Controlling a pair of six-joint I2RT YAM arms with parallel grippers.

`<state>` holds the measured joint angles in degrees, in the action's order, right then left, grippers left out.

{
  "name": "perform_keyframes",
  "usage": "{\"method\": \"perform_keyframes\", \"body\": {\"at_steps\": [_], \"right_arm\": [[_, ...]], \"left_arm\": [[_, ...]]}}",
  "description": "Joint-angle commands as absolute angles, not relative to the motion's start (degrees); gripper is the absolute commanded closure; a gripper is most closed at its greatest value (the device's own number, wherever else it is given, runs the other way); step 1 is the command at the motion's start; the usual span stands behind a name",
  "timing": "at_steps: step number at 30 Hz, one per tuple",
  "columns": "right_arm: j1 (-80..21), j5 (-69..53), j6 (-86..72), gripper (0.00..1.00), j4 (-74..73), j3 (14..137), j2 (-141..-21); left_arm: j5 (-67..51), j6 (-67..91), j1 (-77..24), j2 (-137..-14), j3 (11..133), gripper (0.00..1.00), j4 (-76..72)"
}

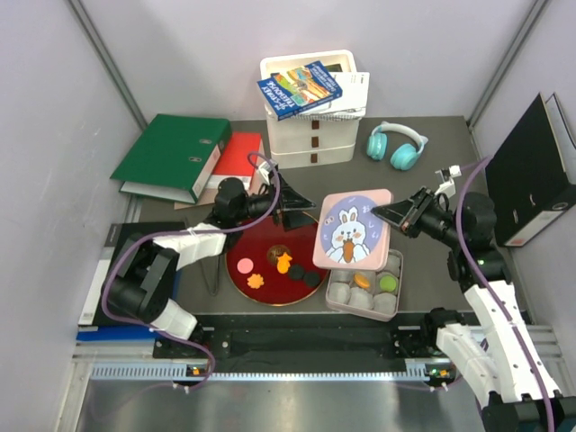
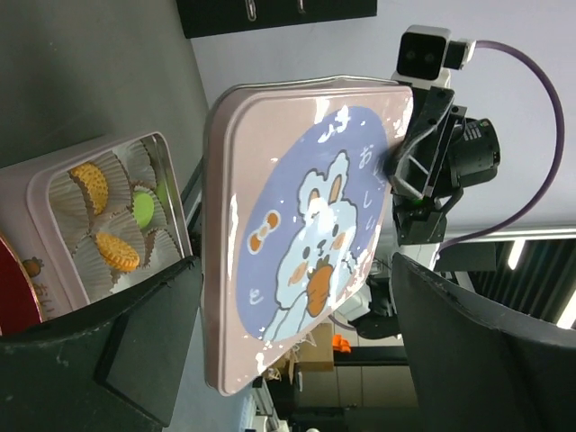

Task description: Pack the cookies

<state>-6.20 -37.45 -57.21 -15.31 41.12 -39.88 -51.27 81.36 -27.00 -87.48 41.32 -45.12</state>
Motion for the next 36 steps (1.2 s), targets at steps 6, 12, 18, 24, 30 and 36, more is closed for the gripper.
{"method": "perform_keyframes", "body": {"at_steps": [6,12,18,24,30,36], "right_arm": [[-5.71,-42.19,-66.09,1.0,1.66,37.53,-41.22],[-5.71,-42.28,-63.99,1.0,-1.91,37.18,-41.57],[-5.71,-41.75,-61.53,1.0,-6.06,36.56,-41.75],[-5.71,-41.66,-59.94,1.0,-8.7,34.98,-42.1],[-5.8,-39.99,-55.99,1.0,-14.32,35.51,-42.71],[-5.8,-37.88,-53.26,0.75,-18.71,37.7,-42.63]], "left_arm": [[-53.97,89.99,-29.7,-95.0,42.71,0.13,-67.13],[-54.05,93.43,-30.15,-96.86,43.07,0.29,-73.74],[-55.19,95.71,-30.15,-97.73,43.59,0.47,-78.04],[-55.98,98.08,-30.23,-98.79,43.59,0.56,-81.12],[-57.74,98.17,-30.23,-98.96,43.94,0.69,-81.39],[-58.89,96.86,-30.23,-98.18,43.68,0.79,-79.46]]}}
